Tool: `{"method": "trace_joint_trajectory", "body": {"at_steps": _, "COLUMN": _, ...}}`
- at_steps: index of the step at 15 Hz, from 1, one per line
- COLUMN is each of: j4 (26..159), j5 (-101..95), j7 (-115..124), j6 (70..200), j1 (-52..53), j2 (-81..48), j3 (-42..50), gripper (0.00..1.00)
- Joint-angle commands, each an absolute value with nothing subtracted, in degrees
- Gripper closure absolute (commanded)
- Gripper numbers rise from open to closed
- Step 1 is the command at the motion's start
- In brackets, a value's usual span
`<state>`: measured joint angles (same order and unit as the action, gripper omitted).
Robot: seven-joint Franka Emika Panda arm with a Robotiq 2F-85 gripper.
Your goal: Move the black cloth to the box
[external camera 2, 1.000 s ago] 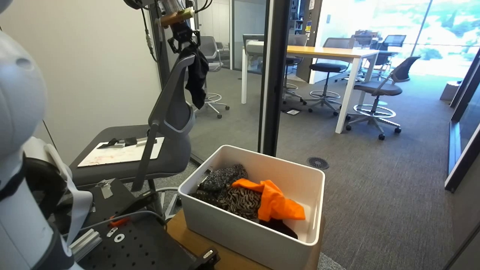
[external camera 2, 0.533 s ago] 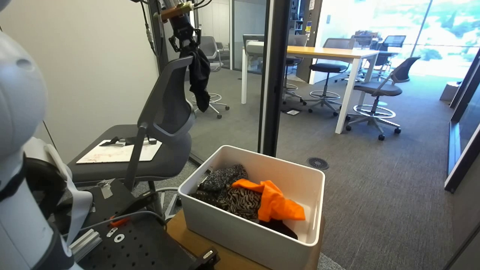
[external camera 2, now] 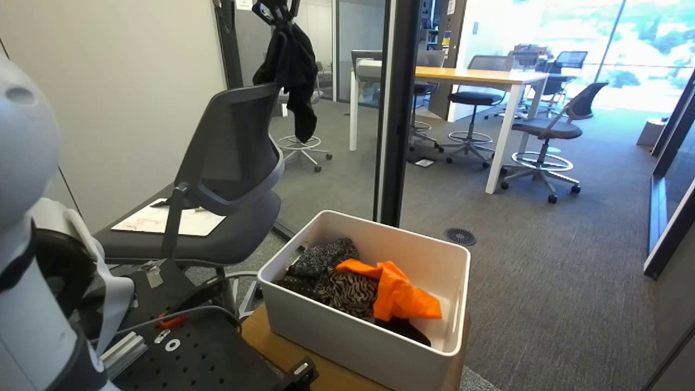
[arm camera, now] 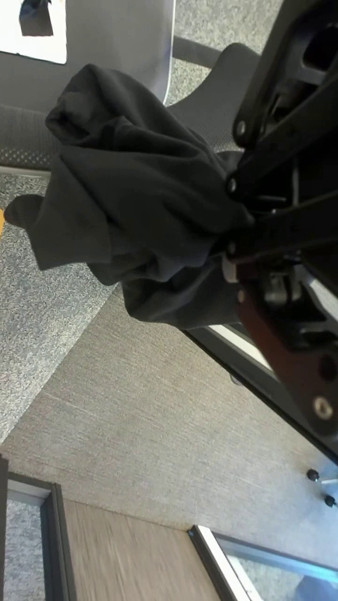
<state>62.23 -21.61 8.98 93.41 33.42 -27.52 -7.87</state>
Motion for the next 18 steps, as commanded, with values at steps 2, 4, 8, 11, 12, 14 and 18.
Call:
{"method": "trace_joint_trajectory", "body": {"at_steps": 2, "j4": 72.31, "j5": -18.21, "j7": 12.51, "j6": 92.73, "j1": 28.93, "j2": -13.92, "j3": -7.03, "gripper": 0.94}}
{"method": "trace_joint_trajectory", "body": {"at_steps": 4, "j4": 78.17, "j5": -16.75, "j7": 14.49, "j6": 94.12, "j1": 26.71, "j2": -8.09, "j3": -6.37, "gripper": 0.94}}
{"method": "trace_joint_trajectory", "body": {"at_steps": 8, "j4": 89.05, "j5": -13.51, "j7": 17.47, "j6": 95.65, "j1": 22.86, "j2": 1.46, "j3": -4.16, "gripper": 0.93}}
{"method": "trace_joint_trajectory", "body": {"at_steps": 11, "j4": 97.89, "j5": -10.74, "j7": 17.08, "j6": 98.11, "j1": 20.51, "j2": 6.85, "j3": -1.88, "gripper": 0.94}}
{"method": "trace_joint_trajectory", "body": {"at_steps": 12, "j4": 100.68, "j5": -9.83, "j7": 16.65, "j6": 99.12, "j1": 16.28, "j2": 7.90, "j3": -4.69, "gripper": 0.94}}
{"method": "trace_joint_trajectory", "body": {"at_steps": 14, "j4": 107.27, "j5": -8.45, "j7": 16.94, "j6": 102.40, "j1": 13.72, "j2": 10.09, "j3": -4.48, "gripper": 0.94}}
{"method": "trace_joint_trajectory", "body": {"at_steps": 18, "j4": 119.85, "j5": -4.90, "j7": 16.95, "j6": 110.76, "j1": 8.72, "j2": 11.62, "j3": -3.60, "gripper": 0.94}}
